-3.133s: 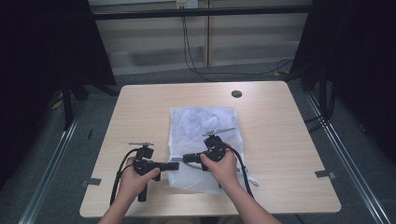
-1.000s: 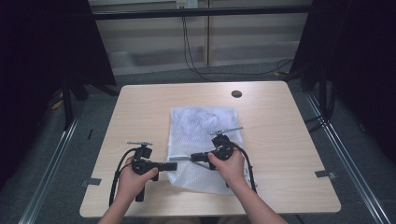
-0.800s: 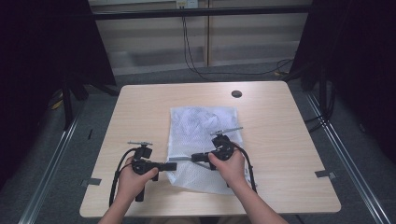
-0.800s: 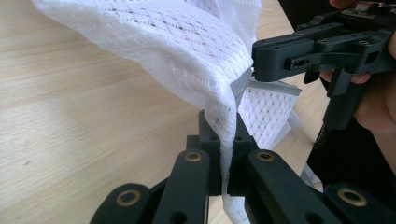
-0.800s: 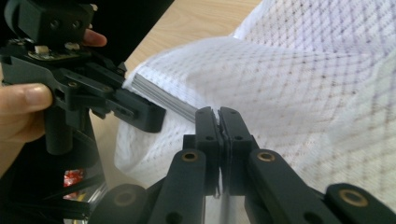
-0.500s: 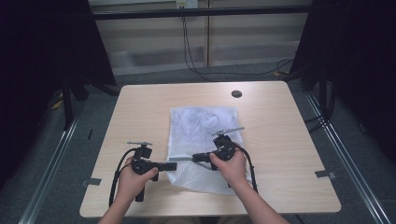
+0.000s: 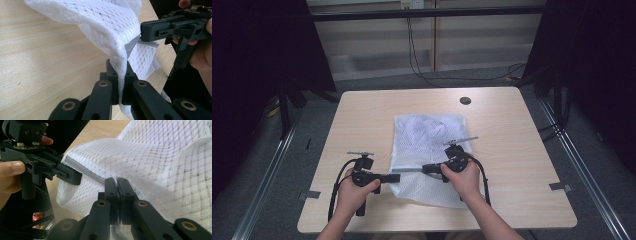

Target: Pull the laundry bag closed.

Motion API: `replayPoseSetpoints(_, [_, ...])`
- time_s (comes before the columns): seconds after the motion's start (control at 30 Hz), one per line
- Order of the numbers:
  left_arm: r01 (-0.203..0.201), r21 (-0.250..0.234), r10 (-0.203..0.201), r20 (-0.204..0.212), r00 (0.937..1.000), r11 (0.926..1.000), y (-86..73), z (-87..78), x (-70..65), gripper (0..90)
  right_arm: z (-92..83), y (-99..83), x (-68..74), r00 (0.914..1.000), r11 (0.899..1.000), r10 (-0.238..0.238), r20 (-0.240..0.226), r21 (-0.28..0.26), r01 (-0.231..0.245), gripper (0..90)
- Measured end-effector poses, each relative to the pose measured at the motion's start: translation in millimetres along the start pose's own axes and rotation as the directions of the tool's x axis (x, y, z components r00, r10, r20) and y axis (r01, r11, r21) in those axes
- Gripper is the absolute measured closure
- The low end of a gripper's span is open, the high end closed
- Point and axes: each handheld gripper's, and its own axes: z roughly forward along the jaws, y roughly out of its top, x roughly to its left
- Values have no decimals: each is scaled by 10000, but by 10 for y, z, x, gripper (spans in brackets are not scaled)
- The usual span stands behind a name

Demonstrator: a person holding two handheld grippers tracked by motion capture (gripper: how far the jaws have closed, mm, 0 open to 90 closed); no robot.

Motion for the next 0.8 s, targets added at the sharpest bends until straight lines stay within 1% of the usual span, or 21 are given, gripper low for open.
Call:
replayPoseSetpoints(0.13, [-73, 53, 73, -50, 10000, 10000, 1, -5, 5, 889, -1, -9, 3, 10000, 10000, 31, -50, -9, -31, 878])
replayPoseSetpoints(0.17, [-61, 65, 61, -47, 10000, 10000, 2, -7, 5, 889, -2, -9, 4, 10000, 10000, 22, 5, 29, -22, 878])
replayPoseSetpoints(0.23, [38, 23, -38, -18, 10000, 10000, -1, -3, -3, 889, -5, -12, -2, 10000, 10000, 74, -58, 3, -74, 878])
replayPoseSetpoints(0.37, [-43, 41, 44, -60, 10000, 10000, 0, -1, 1, 889, -9, -13, -6, 10000, 10000, 52, -61, -7, -52, 878])
replayPoseSetpoints(0.47, [-29, 93, 29, -55, 10000, 10000, 0, 0, 6, 889, -6, -18, -9, 10000, 10000, 40, -72, 32, -40, 878])
replayPoseSetpoints(0.57, [111, 20, -111, -52, 9999, 9999, 0, 3, -5, 889, -7, -21, -12, 9999, 10000, 34, -110, 13, -34, 878])
replayPoseSetpoints(0.73, [60, 19, -60, -18, 10000, 10000, 1, 2, -2, 889, -10, -25, -17, 9999, 10000, 53, -142, 4, -53, 878])
replayPoseSetpoints(0.8, [-9, 100, 10, -107, 9999, 9999, 0, -1, 1, 889, -10, -25, -17, 9999, 10000, 96, -114, 14, -96, 878])
